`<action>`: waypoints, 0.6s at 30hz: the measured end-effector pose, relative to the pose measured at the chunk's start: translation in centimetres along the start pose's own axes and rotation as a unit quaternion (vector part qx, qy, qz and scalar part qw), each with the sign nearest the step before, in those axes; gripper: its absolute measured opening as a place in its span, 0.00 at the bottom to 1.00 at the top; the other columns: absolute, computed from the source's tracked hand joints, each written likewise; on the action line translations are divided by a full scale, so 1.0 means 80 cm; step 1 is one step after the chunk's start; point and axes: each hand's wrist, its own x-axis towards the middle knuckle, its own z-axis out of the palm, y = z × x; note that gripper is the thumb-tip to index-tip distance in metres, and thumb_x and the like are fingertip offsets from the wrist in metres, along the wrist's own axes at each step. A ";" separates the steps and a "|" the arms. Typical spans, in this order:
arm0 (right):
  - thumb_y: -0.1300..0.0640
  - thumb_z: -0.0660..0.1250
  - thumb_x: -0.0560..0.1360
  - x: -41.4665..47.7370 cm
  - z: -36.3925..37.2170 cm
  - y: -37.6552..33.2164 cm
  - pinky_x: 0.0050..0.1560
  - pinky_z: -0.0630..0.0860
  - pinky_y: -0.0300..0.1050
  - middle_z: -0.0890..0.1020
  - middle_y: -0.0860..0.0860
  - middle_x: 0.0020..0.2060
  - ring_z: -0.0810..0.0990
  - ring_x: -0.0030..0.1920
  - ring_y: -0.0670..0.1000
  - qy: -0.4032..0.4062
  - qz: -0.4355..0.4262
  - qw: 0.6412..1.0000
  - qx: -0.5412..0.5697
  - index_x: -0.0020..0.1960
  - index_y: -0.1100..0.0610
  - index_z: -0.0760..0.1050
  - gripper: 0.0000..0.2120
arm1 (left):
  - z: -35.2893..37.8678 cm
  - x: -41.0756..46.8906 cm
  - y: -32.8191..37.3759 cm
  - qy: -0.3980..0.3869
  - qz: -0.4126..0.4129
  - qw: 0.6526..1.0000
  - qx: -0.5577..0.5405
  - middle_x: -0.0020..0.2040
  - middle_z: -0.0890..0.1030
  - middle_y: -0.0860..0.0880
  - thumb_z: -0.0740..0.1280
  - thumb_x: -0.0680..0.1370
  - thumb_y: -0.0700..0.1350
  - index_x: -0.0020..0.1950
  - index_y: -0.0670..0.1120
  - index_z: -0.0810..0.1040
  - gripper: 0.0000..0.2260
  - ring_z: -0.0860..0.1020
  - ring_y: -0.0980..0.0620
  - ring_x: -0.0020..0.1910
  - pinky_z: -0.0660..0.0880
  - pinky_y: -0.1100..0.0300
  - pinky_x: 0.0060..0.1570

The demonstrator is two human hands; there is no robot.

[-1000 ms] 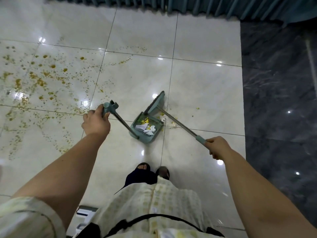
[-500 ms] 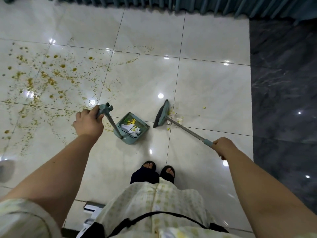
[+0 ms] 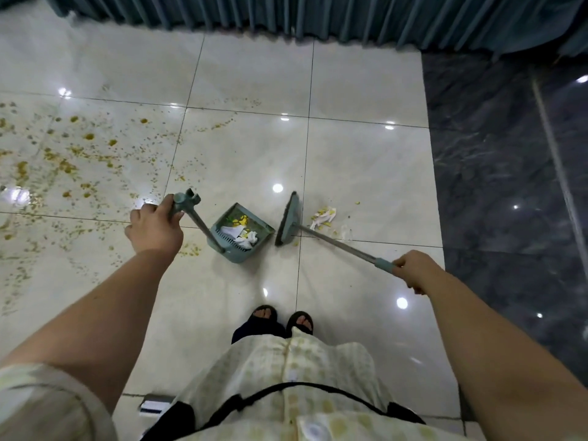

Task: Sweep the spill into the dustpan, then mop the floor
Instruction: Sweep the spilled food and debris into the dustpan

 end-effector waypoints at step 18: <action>0.50 0.62 0.77 0.005 -0.015 0.015 0.39 0.80 0.48 0.79 0.56 0.34 0.80 0.31 0.56 0.067 0.070 0.995 -0.027 0.47 0.62 0.79 0.15 | 0.025 -0.002 0.079 -0.020 0.028 0.999 -0.026 0.58 0.74 0.39 0.60 0.81 0.50 0.68 0.53 0.71 0.15 0.68 0.37 0.60 0.68 0.41 0.54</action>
